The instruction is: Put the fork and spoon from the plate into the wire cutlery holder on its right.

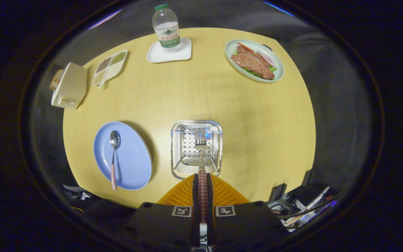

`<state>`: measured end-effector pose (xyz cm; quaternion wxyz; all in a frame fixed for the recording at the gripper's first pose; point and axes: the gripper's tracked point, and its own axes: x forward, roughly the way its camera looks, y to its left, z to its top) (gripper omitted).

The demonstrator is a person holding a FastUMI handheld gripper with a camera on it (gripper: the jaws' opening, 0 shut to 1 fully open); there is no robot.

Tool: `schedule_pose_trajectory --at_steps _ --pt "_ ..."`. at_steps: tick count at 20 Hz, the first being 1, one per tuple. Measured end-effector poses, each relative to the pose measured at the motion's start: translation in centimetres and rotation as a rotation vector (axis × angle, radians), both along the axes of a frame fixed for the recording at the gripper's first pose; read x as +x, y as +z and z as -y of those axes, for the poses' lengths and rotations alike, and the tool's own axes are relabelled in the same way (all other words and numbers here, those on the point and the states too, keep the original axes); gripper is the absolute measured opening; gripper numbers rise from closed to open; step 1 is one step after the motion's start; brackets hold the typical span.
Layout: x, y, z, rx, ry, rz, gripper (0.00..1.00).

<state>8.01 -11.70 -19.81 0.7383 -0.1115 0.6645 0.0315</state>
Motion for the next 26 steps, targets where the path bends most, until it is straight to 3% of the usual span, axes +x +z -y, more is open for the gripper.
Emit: schedule_pose_trajectory --at_steps 4,10,12,17,26 --pt "0.6 -0.4 -0.5 0.022 -0.029 -0.017 0.12" --pt "0.6 0.0 -1.2 0.064 -0.065 0.0 0.24" --pt "0.4 0.5 -1.4 0.084 -0.068 0.025 0.54" --pt "-0.3 2.8 -2.0 0.159 -0.08 0.137 1.0" --pt "0.2 9.6 -5.8 0.303 -0.055 0.556 0.98"
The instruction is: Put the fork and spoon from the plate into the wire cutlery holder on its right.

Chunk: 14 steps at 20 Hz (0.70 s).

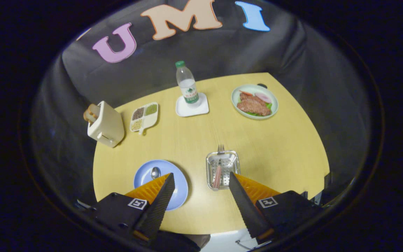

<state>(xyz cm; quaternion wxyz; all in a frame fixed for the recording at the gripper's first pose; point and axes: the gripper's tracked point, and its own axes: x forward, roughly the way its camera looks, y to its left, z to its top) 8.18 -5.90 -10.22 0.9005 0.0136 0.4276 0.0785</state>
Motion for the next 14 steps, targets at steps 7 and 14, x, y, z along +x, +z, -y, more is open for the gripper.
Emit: schedule_pose_trajectory --at_steps 7,14 --pt "-2.5 1.9 -4.6 0.092 -0.09 0.232 0.98" --pt "-6.2 -4.2 -10.8 0.091 -0.091 0.281 0.98"
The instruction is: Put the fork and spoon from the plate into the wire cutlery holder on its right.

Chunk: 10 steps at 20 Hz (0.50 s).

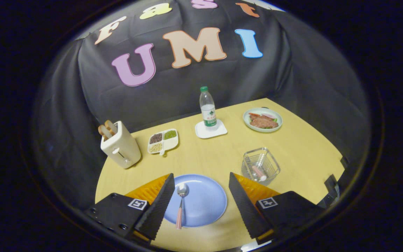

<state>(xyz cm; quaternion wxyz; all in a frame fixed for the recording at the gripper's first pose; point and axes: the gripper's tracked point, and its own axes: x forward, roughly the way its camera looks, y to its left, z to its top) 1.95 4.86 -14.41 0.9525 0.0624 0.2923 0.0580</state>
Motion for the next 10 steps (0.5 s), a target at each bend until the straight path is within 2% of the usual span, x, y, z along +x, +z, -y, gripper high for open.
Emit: schedule_pose_trajectory --at_steps 5,10 --pt "-2.0 -6.0 -2.2 -0.017 0.0 -0.05 0.98" --pt "-3.6 -11.5 -3.4 -0.09 0.011 -0.112 0.96"
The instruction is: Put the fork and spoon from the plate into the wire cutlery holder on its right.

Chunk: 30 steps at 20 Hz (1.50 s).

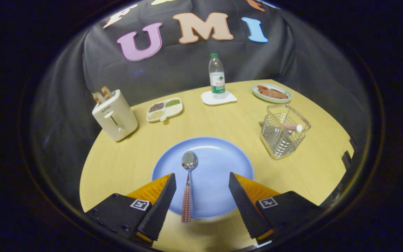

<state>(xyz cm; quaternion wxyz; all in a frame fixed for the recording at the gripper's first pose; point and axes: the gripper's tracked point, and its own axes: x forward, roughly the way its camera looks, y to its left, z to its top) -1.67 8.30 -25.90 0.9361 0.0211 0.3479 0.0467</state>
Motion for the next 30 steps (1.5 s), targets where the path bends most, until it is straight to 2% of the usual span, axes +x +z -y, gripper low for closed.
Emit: schedule_pose_trajectory --at_steps 3,9,16,22,30 --pt "-0.3 -1.6 -0.8 -0.023 0.017 -0.023 0.95" --pt "-1.5 -4.2 -2.2 -0.051 0.053 -0.08 0.73" --pt "-1.8 -5.0 -2.2 -0.101 0.075 -0.121 0.14" --pt "-1.6 -2.8 -1.4 -0.065 0.062 -0.117 0.14" --pt "0.1 6.4 3.0 -0.037 0.042 -0.041 0.14"
